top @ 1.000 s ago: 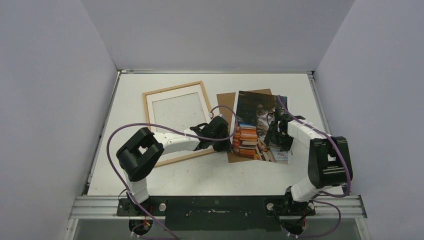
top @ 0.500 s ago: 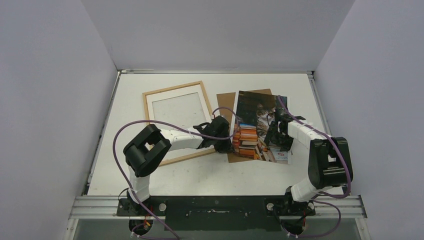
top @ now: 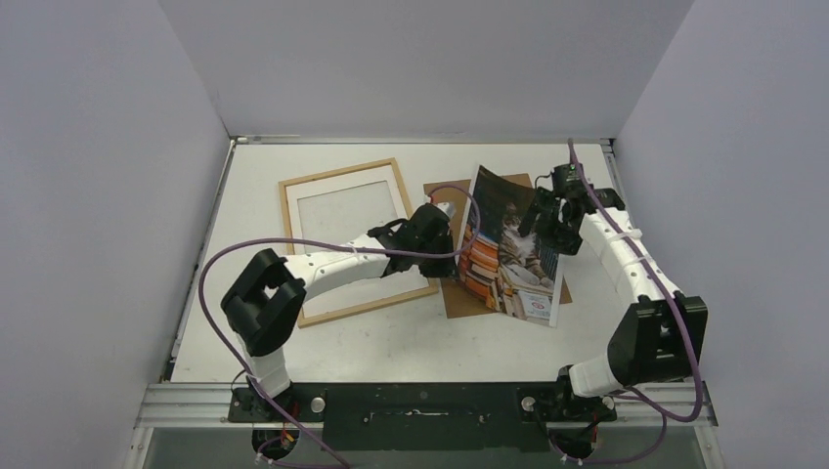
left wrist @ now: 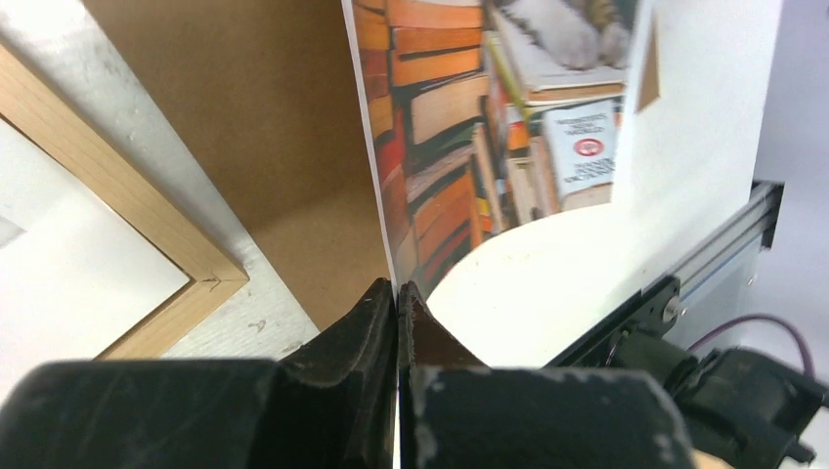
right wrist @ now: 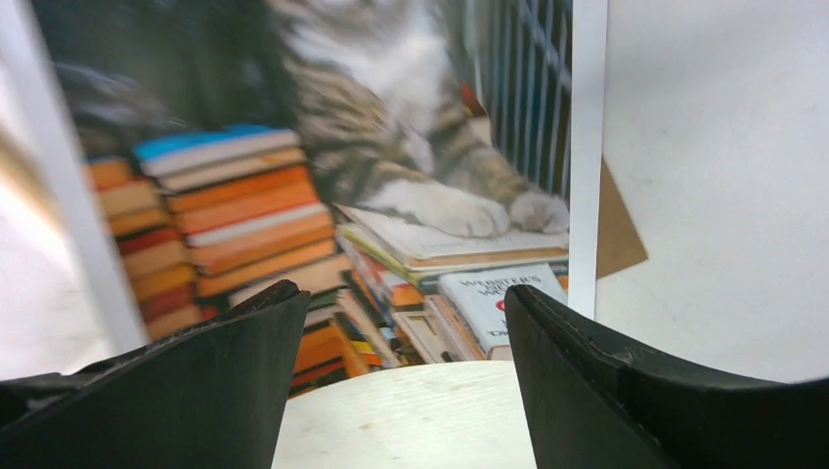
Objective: Put the photo into the frame
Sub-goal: Pick up the photo at the center of the board.
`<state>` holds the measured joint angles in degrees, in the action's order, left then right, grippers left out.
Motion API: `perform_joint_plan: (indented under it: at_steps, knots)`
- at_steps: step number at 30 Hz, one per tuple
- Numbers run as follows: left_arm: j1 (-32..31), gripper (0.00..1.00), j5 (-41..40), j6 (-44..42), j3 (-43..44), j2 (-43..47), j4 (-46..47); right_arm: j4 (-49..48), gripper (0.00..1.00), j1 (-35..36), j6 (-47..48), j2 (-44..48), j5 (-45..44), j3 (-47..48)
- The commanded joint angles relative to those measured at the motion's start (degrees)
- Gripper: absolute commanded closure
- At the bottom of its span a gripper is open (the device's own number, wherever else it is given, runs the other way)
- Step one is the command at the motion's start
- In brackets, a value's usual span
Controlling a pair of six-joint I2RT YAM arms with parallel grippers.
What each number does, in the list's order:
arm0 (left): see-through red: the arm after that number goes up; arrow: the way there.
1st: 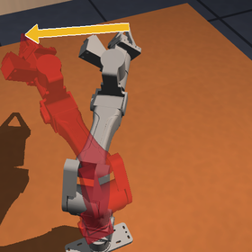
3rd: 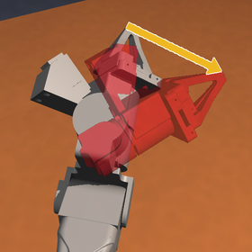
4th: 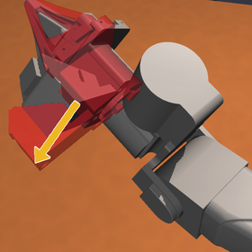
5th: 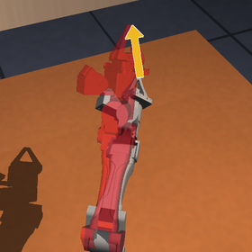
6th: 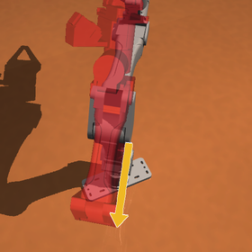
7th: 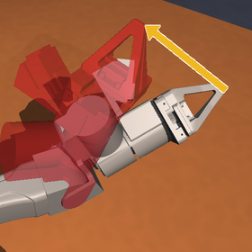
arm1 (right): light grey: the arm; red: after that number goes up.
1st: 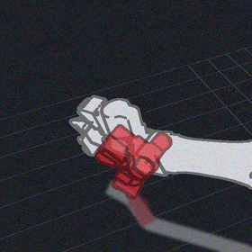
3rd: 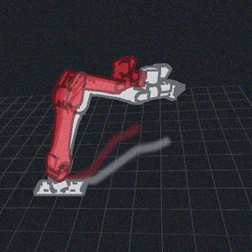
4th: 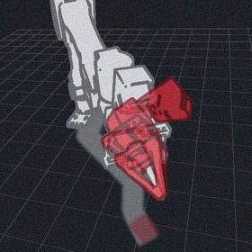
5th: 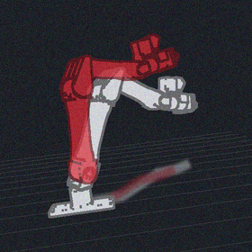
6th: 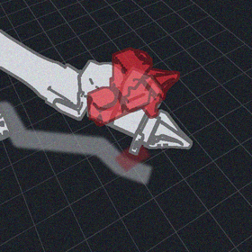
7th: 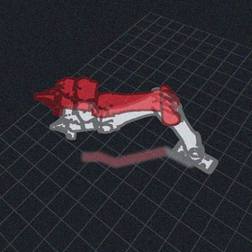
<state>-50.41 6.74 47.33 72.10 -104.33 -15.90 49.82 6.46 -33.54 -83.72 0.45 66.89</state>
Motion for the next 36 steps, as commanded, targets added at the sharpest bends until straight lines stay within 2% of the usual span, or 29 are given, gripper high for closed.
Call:
perform_joint_plan:
  at_steps: [1,6,12,17,24,31,33,36]
  knots:
    - [-0.3,1.00,0.8,-15.1,4.7,7.4,-4.9,6.7,0.24,1.6,-5.2,2.9,3.1,10.0]
    - [-1.0,1.00,-3.5,-25.4,7.4,9.9,-8.7,9.2,0.13,8.7,-12.5,-0.1,-0.1,18.8]
    - [-2.8,1.00,-12.5,-29.3,9.7,9.4,-12.3,8.1,0.00,13.5,-17.5,-2.2,-5.3,25.1]
    - [-4.8,1.00,-18.2,-31.3,9.1,10.6,-12.1,10.5,0.00,15.0,-17.8,-7.6,-6.4,29.6]
    - [-6.1,1.00,-18.8,-33.1,5.2,14.5,-7.7,9.8,0.02,17.3,-17.9,-13.1,-10.0,32.7]
    - [-6.5,1.00,-19.3,-33.3,4.6,14.7,-7.8,11.2,0.03,19.8,-17.8,-18.4,-12.6,39.3]
    - [-6.5,1.00,-19.5,-33.2,4.7,14.5,-8.1,10.3,0.02,20.1,-17.9,-17.9,-12.0,39.2]
    - [-6.5,1.00,-19.6,-32.8,5.3,13.6,-8.6,3.6,0.02,20.3,-17.7,-14.9,-8.6,35.6]
